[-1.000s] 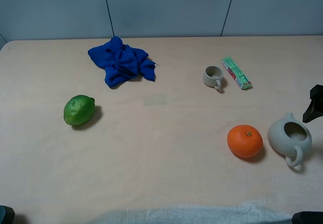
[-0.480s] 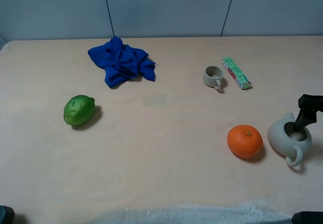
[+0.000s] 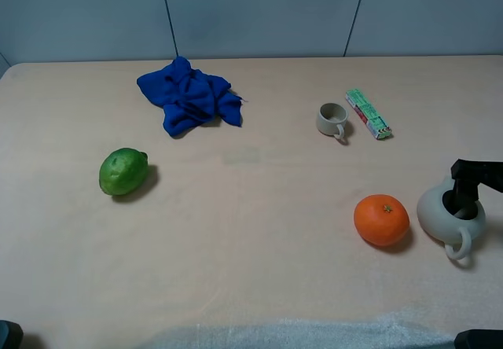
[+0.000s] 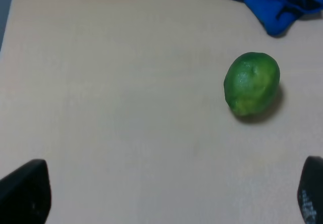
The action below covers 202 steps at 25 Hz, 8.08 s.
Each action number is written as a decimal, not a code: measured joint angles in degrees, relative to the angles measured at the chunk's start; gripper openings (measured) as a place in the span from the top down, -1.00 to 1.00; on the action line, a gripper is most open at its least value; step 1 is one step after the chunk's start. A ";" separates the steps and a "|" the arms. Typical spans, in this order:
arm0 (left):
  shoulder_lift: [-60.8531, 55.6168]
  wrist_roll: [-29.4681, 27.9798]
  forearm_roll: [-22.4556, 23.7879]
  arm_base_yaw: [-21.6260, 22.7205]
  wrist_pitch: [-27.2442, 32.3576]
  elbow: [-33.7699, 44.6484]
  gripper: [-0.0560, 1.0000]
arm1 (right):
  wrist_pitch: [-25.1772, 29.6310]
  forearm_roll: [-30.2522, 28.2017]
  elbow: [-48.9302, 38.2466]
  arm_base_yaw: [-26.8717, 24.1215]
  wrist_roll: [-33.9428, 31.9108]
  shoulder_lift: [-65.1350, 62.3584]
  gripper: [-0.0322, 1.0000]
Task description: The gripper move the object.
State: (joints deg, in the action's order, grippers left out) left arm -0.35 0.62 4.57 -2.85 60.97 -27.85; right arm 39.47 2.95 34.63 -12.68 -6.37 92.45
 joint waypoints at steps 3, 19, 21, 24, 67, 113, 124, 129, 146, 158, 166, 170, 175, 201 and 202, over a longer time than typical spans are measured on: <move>0.00 0.00 0.00 0.00 0.00 0.00 -0.99 | -0.39 0.00 0.00 0.00 0.05 1.60 -0.41; 0.00 0.00 0.00 0.00 0.00 0.00 -0.99 | -1.69 0.53 0.04 0.00 0.16 4.71 -0.06; 0.00 0.00 0.00 0.00 0.00 0.00 -0.99 | -1.74 0.57 0.04 0.00 0.16 4.71 0.11; 0.00 0.00 0.00 0.00 0.00 0.00 -0.99 | -1.74 0.64 0.04 0.00 0.16 4.71 0.33; 0.00 0.00 0.00 0.00 0.00 0.00 -0.99 | 7.13 0.83 -0.01 0.00 0.20 -11.97 0.94; 0.00 0.00 0.00 0.00 0.00 0.00 -0.99 | 17.95 2.96 20.69 42.91 -14.44 -12.49 0.94; 0.00 0.00 0.00 0.00 0.00 0.00 -0.99 | 17.89 2.96 30.85 54.73 -16.70 -0.72 0.94; 0.00 0.00 0.00 0.00 0.00 0.00 -0.99 | 17.83 2.96 35.68 58.38 -16.93 4.42 0.94; 0.00 0.00 0.00 0.00 0.00 0.00 -0.99 | 17.53 4.92 48.03 62.85 -15.97 17.50 0.94; 0.00 0.00 0.00 0.00 0.00 0.00 -0.99 | 14.62 7.72 52.21 62.90 -14.35 23.58 0.94; 0.00 0.00 0.00 0.00 0.00 0.00 -0.99 | 11.70 8.04 53.89 64.06 -14.32 27.43 0.94; 0.00 0.00 0.00 0.00 0.00 0.00 -0.99 | 10.16 7.87 53.89 64.08 -14.32 28.92 0.94; 0.00 0.00 0.00 0.00 0.00 0.00 -0.99 | 7.65 7.96 53.89 64.08 -14.32 30.65 0.94; 0.00 0.00 0.00 0.00 0.00 0.00 -0.99 | 0.92 7.11 53.89 64.08 -14.32 34.80 0.93; 0.00 0.00 0.00 0.00 0.00 0.00 -0.99 | 1.19 6.68 53.89 64.08 -14.32 34.80 0.90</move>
State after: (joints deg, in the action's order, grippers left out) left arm -0.35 0.62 4.57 -2.85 60.97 -27.85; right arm 40.66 9.63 88.52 51.40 -20.69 127.25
